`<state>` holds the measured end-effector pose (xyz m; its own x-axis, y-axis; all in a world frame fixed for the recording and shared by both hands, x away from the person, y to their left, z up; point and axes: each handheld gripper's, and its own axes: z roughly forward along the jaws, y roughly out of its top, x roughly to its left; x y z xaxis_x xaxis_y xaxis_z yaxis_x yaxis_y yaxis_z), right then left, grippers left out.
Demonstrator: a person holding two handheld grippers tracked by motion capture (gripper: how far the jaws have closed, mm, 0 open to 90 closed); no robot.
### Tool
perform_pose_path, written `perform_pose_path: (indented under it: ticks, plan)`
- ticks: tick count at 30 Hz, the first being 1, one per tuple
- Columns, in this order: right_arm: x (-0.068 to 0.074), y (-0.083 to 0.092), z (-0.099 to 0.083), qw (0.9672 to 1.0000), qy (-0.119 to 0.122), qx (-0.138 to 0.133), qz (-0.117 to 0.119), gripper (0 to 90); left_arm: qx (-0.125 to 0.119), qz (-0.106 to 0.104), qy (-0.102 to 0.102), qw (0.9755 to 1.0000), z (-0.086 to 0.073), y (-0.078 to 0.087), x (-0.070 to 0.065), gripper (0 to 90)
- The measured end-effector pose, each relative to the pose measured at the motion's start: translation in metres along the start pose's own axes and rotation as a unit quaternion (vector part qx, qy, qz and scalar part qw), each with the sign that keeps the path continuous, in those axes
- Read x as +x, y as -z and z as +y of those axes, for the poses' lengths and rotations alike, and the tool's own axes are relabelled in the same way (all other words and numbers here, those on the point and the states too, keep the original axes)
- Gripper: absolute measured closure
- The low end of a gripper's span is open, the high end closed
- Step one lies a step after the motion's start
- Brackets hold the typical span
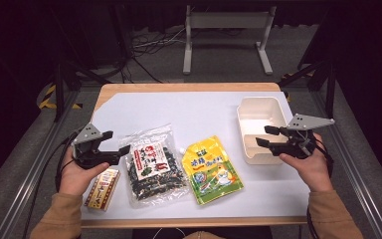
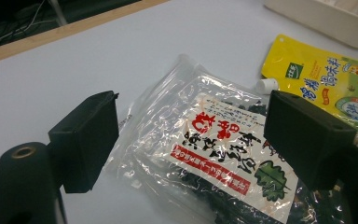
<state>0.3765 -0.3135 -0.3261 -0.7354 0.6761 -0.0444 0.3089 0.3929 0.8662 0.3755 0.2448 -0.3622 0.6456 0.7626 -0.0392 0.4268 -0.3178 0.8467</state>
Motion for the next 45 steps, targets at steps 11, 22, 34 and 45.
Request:
perform_pose_path:
  ticks: [11, 22, 34, 45]
  plan:
    - [0.005, 0.006, 0.001, 1.0000, 0.001, -0.004, -0.003, 41.5, 0.030, 0.001, 0.048, 0.9984, 0.003, -0.009, 0.016, 24.8]
    - [0.007, 0.011, -0.004, 0.9999, -0.005, 0.000, -0.011, 40.0, 0.052, 0.009, 0.085, 0.9950, 0.005, -0.030, 0.032, 24.3]
    - [0.010, 0.009, -0.007, 0.9998, -0.009, 0.013, -0.009, 38.0, 0.096, 0.001, 0.132, 0.9866, 0.000, -0.055, 0.056, 25.3]
    - [0.011, 0.005, -0.008, 0.9998, -0.011, 0.019, -0.004, 36.6, 0.119, -0.020, 0.173, 0.9775, -0.012, -0.075, 0.070, 27.6]
